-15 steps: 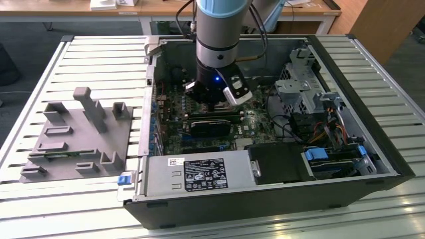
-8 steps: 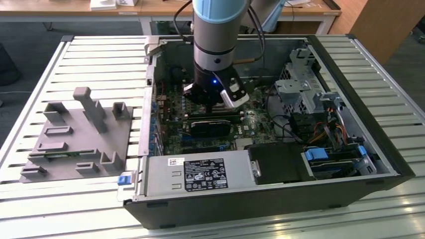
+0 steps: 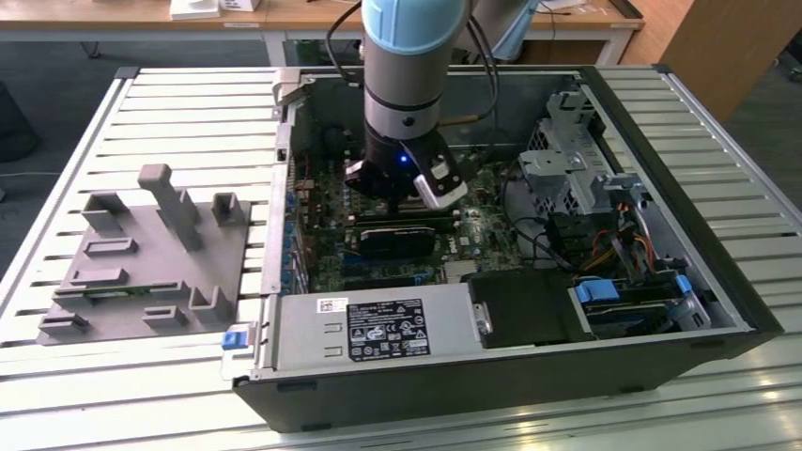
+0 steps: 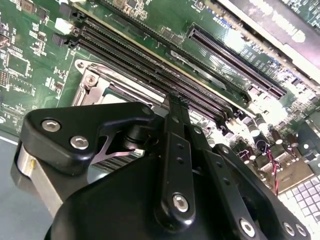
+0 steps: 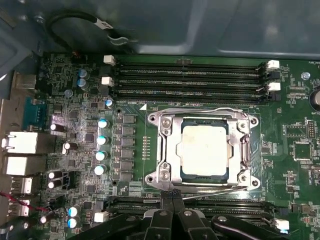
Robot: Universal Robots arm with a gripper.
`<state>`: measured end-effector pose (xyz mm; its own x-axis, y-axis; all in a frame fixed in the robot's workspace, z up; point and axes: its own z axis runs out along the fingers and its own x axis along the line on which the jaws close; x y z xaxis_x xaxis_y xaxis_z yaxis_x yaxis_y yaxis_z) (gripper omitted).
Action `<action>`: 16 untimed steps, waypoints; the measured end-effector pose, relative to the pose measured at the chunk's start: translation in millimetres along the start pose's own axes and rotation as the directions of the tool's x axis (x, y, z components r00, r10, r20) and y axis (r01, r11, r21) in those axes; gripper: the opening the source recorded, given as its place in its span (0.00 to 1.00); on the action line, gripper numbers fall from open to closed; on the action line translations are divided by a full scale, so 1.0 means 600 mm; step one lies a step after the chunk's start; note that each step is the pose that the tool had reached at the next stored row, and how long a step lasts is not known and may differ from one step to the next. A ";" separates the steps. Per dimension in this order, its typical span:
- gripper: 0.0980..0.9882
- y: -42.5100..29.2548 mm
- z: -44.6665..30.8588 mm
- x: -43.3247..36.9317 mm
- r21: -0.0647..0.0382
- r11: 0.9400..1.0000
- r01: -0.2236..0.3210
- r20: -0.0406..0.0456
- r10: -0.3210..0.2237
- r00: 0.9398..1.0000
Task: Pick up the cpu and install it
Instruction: 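Install the second cpu locking lever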
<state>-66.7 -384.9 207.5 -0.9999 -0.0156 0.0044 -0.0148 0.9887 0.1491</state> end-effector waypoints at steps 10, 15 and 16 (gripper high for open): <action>0.01 -0.012 -0.001 0.010 -0.048 0.999 0.001 0.002 -0.001 1.000; 0.01 -0.015 0.005 0.012 -0.086 0.996 0.001 0.002 -0.001 1.000; 0.01 -0.015 0.007 0.012 -0.090 0.996 0.001 0.003 -0.001 1.000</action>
<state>-74.0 -393.3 202.1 -0.9999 -0.0158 0.0018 -0.0149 0.9713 0.2374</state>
